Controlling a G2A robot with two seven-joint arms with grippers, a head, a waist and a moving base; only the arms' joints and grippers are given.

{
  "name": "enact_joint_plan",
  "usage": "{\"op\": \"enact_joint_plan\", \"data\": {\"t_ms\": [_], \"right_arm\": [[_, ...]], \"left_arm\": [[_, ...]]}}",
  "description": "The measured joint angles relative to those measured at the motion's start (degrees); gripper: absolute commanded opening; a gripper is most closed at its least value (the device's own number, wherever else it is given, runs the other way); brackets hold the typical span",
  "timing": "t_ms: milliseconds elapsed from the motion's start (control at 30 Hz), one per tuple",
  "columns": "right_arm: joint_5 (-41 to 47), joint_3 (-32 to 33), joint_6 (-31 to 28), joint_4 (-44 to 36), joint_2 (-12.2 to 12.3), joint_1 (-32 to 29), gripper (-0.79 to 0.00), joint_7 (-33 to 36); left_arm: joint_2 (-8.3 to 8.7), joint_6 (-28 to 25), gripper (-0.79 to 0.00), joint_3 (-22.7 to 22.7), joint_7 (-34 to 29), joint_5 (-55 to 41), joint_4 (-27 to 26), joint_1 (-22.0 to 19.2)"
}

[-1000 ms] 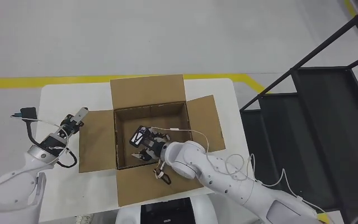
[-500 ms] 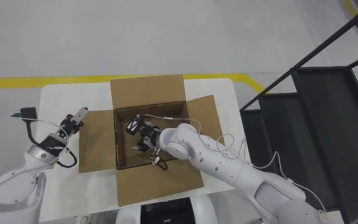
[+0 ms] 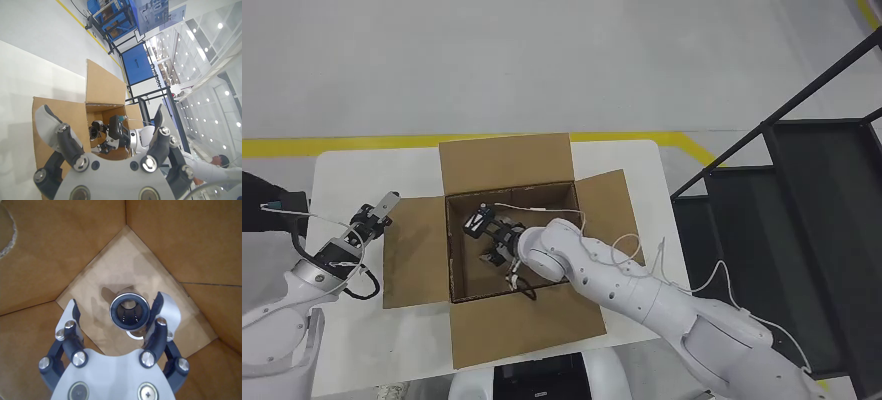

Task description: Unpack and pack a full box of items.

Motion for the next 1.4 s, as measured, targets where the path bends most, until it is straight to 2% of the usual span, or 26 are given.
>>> {"op": "enact_joint_plan", "data": {"t_ms": [233, 500, 700, 833, 1033, 1233, 1400], "right_arm": [[-2.88, 1.24, 1.59, -2.86, 0.21, -1.27, -0.785, 3.1], [-5.41, 4.25, -0.09, -10.02, 1.33, -3.57, -0.785, 5.13], [-4.99, 10.74, -5.28, -19.42, 3.81, -8.39, -0.785, 4.67], [-2.36, 17.05, -12.1, -25.11, 5.87, -12.6, -0.785, 3.88], [-0.29, 24.85, -19.13, -30.87, 8.11, -17.03, -0.785, 5.41], [1.03, 27.56, -21.24, -30.91, 9.05, -18.82, -0.785, 8.03], [1.07, 22.39, -20.41, -23.93, 8.09, -16.14, -0.785, 9.08]], "left_arm": [[0.0, 0.0, 0.0, 0.0, 0.0, 0.0, 0.0, 0.0], [0.0, 0.0, 0.0, 0.0, 0.0, 0.0, 0.0, 0.0], [0.0, 0.0, 0.0, 0.0, 0.0, 0.0, 0.0, 0.0], [0.0, 0.0, 0.0, 0.0, 0.0, 0.0, 0.0, 0.0], [0.0, 0.0, 0.0, 0.0, 0.0, 0.0, 0.0, 0.0], [0.0, 0.0, 0.0, 0.0, 0.0, 0.0, 0.0, 0.0], [0.0, 0.0, 0.0, 0.0, 0.0, 0.0, 0.0, 0.0]]}}
